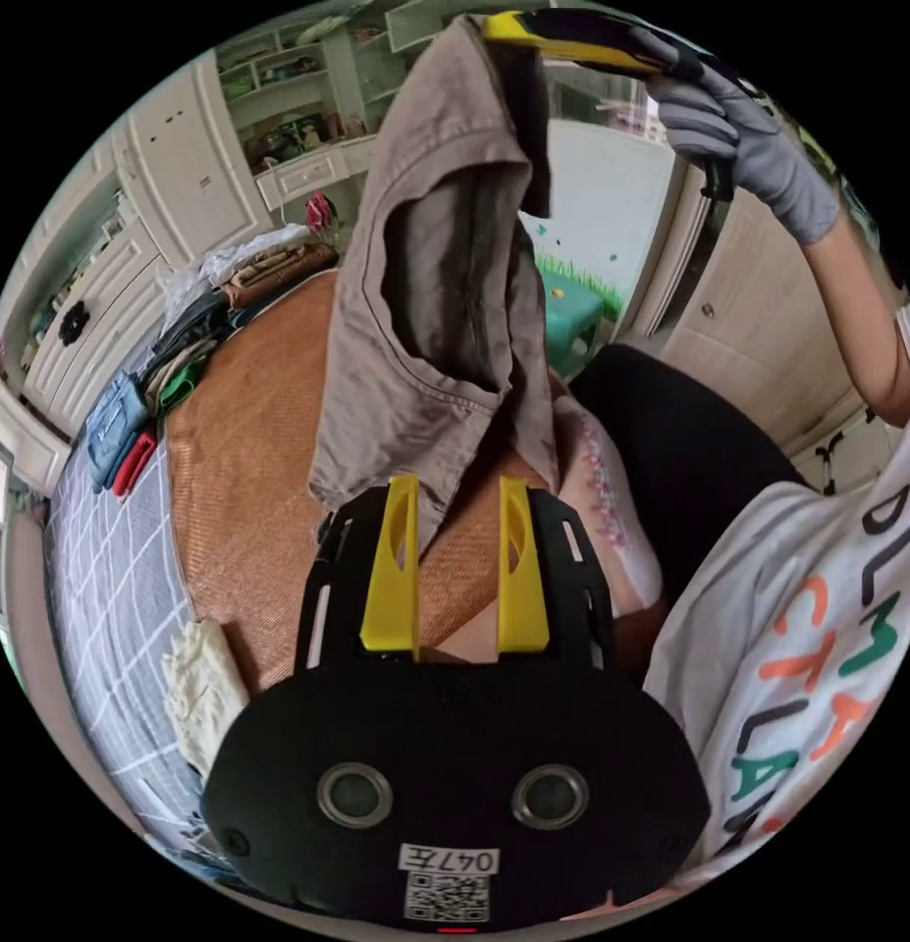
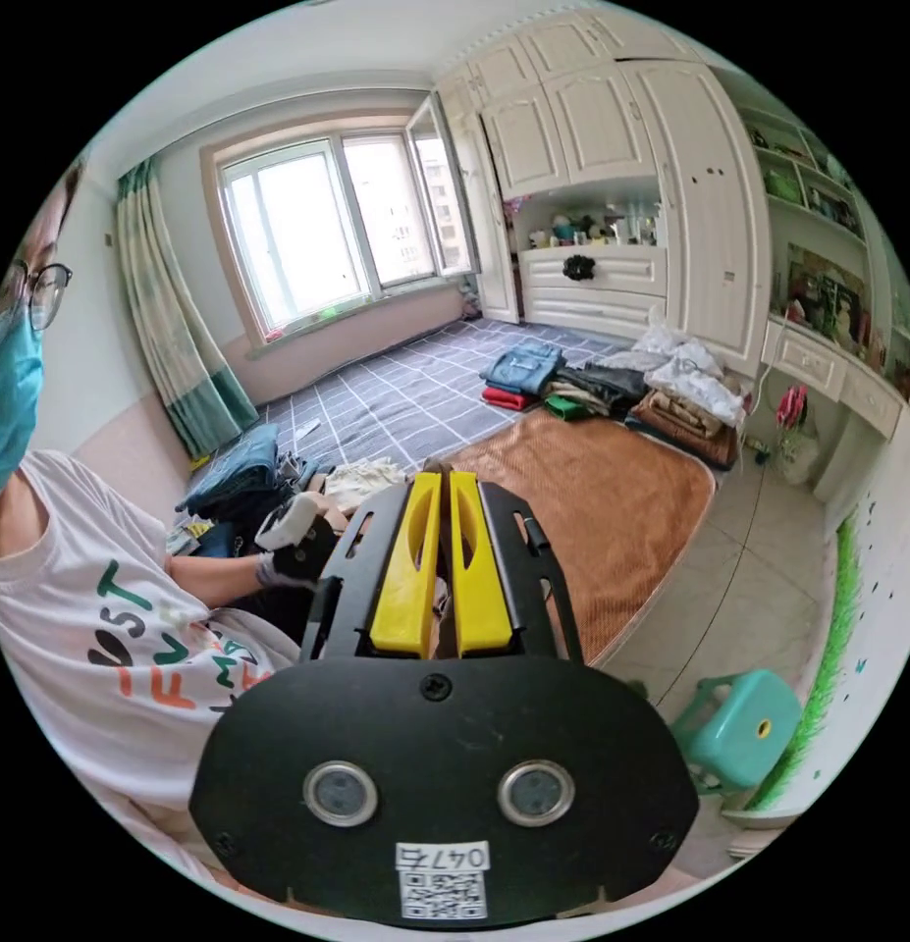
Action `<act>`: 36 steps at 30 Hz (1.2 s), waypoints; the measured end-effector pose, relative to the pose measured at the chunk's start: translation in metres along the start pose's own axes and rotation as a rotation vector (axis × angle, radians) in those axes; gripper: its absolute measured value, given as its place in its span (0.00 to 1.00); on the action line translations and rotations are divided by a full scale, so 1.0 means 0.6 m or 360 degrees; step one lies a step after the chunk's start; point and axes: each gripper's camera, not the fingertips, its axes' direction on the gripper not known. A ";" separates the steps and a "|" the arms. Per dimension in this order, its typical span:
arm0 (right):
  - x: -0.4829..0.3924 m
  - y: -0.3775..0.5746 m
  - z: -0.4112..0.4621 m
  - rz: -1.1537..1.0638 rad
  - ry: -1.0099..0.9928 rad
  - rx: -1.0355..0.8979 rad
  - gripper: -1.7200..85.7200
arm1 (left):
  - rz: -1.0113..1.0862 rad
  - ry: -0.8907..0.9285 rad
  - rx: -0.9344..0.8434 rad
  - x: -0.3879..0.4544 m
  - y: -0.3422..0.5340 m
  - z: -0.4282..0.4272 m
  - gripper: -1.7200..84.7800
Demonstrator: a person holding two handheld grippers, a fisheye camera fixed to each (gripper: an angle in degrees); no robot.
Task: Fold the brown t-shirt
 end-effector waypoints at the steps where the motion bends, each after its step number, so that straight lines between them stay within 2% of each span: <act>1: -0.007 -0.008 -0.007 -0.0030 0.0016 0.0001 0.02 | -0.0018 -0.0012 0.0025 0.007 -0.004 -0.007 0.16; 10: -0.114 -0.060 -0.088 -0.0244 0.0251 0.0099 0.02 | -0.0119 -0.0348 0.0292 0.129 -0.095 -0.093 0.14; 13: -0.138 -0.063 -0.117 -0.0260 0.0319 0.0140 0.02 | -0.0194 -0.0494 0.0337 0.137 -0.113 -0.130 0.10; 15: -0.149 -0.063 -0.143 -0.0267 0.0400 0.0155 0.02 | -0.0266 -0.0567 0.0389 0.132 -0.100 -0.181 0.03; 20: -0.149 -0.057 -0.202 -0.0255 0.0523 0.0140 0.02 | -0.0243 -0.0574 0.0497 0.101 -0.022 -0.339 0.01; 24: -0.143 -0.046 -0.249 -0.0206 0.0507 0.0177 0.02 | -0.0100 -0.0453 0.0563 0.063 0.032 -0.479 0.02; 26: -0.144 -0.044 -0.263 -0.0184 0.0433 0.0218 0.02 | -0.0068 -0.0344 0.0576 0.068 0.032 -0.501 0.03; 29: -0.159 -0.043 -0.285 -0.0180 0.0348 0.0307 0.02 | 0.0061 -0.0339 0.0518 0.139 0.004 -0.475 0.11; 33: -0.198 -0.048 -0.320 -0.0251 0.0432 0.0393 0.02 | 0.0061 -0.0542 0.0797 0.244 -0.020 -0.478 0.13; 36: -0.220 -0.051 -0.344 -0.0291 0.0511 0.0438 0.02 | 0.0077 -0.0667 0.0890 0.280 -0.043 -0.485 0.13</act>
